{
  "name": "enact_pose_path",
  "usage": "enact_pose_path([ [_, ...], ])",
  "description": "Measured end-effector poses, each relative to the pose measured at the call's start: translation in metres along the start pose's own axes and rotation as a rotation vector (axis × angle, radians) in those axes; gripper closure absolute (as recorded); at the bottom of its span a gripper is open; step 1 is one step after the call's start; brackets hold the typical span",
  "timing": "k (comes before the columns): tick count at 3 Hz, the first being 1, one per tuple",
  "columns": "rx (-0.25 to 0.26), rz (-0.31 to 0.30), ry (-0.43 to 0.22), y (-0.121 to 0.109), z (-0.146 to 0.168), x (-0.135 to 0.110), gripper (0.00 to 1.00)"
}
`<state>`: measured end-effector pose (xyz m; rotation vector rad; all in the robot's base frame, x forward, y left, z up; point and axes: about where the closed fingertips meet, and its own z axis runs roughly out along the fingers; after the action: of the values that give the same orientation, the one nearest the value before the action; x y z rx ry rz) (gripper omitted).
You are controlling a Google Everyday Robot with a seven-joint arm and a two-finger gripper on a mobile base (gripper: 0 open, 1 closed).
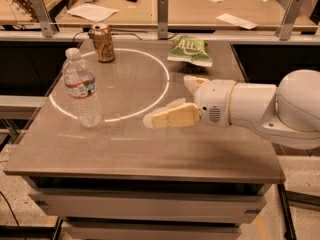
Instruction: Move water bottle near green jalapeno chip bag
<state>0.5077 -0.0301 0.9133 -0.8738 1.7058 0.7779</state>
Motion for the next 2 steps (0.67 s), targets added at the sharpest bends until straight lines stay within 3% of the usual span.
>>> enact_pose_path([
  [2,-0.144,-0.174,-0.015,0.019,0.057,-0.012,0.0],
])
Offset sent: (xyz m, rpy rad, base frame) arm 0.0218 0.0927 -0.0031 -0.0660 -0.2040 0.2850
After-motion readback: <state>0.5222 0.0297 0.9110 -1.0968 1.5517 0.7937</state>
